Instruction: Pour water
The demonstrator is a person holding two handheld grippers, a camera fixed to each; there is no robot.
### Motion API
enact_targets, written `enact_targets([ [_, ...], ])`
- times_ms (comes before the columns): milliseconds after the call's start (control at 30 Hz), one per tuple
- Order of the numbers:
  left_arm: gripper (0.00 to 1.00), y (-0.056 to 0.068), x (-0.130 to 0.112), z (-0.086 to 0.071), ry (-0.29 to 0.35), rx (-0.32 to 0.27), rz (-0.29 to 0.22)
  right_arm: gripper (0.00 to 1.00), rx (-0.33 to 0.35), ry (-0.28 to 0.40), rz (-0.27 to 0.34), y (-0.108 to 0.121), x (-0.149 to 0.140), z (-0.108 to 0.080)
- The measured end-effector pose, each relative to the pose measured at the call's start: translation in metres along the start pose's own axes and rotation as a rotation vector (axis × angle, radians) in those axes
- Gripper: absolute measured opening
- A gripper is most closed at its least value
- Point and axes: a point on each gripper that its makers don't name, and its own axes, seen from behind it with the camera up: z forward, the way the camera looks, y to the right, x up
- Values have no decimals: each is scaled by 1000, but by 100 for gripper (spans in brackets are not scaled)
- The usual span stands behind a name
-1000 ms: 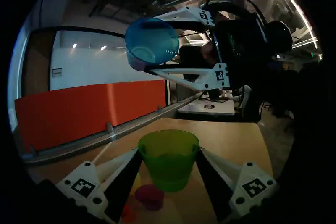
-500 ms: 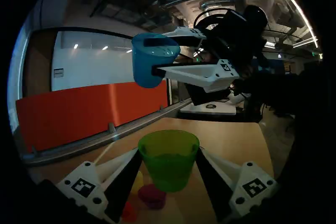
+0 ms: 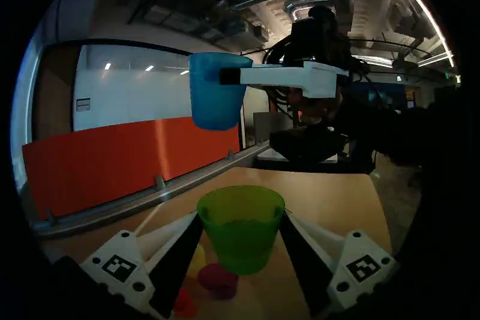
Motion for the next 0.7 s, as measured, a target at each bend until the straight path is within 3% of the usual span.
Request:
enact_targets([
  [167,85,1,-1,2,-3,-1,4,89,16,3,127,1,-3,1],
  [267,85,1,-2,2,-6,-1,4,89,17,11,164,4,-2,0],
  [700,85,-5,-10,-4,-40,16,12,89,-15,-30,179,14,-27,-11],
])
